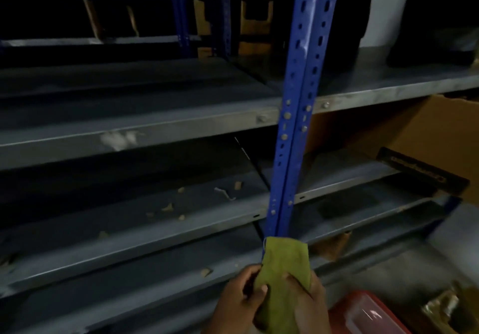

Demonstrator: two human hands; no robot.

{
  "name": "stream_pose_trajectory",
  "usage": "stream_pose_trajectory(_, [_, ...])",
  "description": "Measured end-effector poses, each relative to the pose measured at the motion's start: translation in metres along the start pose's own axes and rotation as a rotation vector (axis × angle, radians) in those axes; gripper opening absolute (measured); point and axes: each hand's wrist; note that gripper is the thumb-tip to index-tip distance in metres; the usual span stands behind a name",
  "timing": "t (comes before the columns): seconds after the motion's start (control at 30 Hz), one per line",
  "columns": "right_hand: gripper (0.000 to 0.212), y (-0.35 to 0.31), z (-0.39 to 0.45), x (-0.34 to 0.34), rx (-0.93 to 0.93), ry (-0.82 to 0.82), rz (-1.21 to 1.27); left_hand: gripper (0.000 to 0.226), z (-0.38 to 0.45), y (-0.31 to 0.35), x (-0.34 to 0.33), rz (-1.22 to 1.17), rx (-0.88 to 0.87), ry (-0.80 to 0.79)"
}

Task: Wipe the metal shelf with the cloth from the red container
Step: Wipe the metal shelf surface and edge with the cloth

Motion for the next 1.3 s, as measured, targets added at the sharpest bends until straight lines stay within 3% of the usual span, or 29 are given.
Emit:
stream_pose_trajectory(0.1, [0.03,-0.021,0.007,-0.039,0.021,-0.047,0.142,0.035,0.008,-0.006,0.035,0.06,-0.034,0.063])
stream_pose_trajectory(0.17, [0.028,-0.036,0.016,-0.063,0.059,0.0,0.168,0.052,0.017,-0.019,0.06,0.21,-0.064,0.13])
stream_pose_trajectory(0.27, [0.031,-0.057,0.034,-0.088,0.158,0.052,-0.012,0.069,0.029,-0.037,0.096,0.55,-0.137,0.207])
stream_pose_trajectory(0.4, [0.028,-0.075,0.051,-0.126,0.333,0.096,-0.291,0.083,0.033,-0.059,0.119,0.849,-0.162,0.119])
stream_pose_trajectory(0.5, [0.025,-0.087,0.063,-0.146,0.448,0.128,-0.417,0.086,0.033,-0.068,0.119,0.906,-0.185,0.089])
stream_pose_trajectory(0.57, [0.035,-0.089,0.074,-0.156,0.515,0.152,-0.507,0.088,0.036,-0.07,0.12,0.916,-0.185,0.082])
stream_pose_trajectory(0.77, [0.044,-0.084,0.13,-0.174,0.522,0.205,-0.795,0.089,0.044,-0.071,0.116,0.815,-0.146,0.112])
stream_pose_trajectory(0.93, [0.058,-0.056,0.193,-0.182,0.518,-0.119,-1.077,0.089,0.051,-0.076,0.113,0.792,-0.093,0.115])
stream_pose_trajectory(1.03, [0.052,-0.037,0.208,-0.189,0.363,-0.25,-1.229,0.118,0.055,-0.083,0.112,0.798,-0.048,0.027])
stream_pose_trajectory(1.1, [0.051,-0.032,0.213,-0.192,0.361,-0.313,-1.245,0.132,0.057,-0.083,0.11,0.847,-0.067,-0.045])
stream_pose_trajectory(1.23, [0.032,-0.033,0.21,-0.175,0.439,-0.564,-1.164,0.108,0.054,-0.082,0.11,0.896,-0.083,0.085])
stream_pose_trajectory(1.3, [0.034,-0.035,0.204,-0.163,0.405,-0.617,-1.046,0.115,0.054,-0.081,0.112,0.798,-0.085,-0.02])
Point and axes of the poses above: each hand's wrist, its own z-axis towards the middle knuckle, its own x-axis out of the back of the hand, y = z × x, and after that the axes turned 11 degrees about z, right-handed
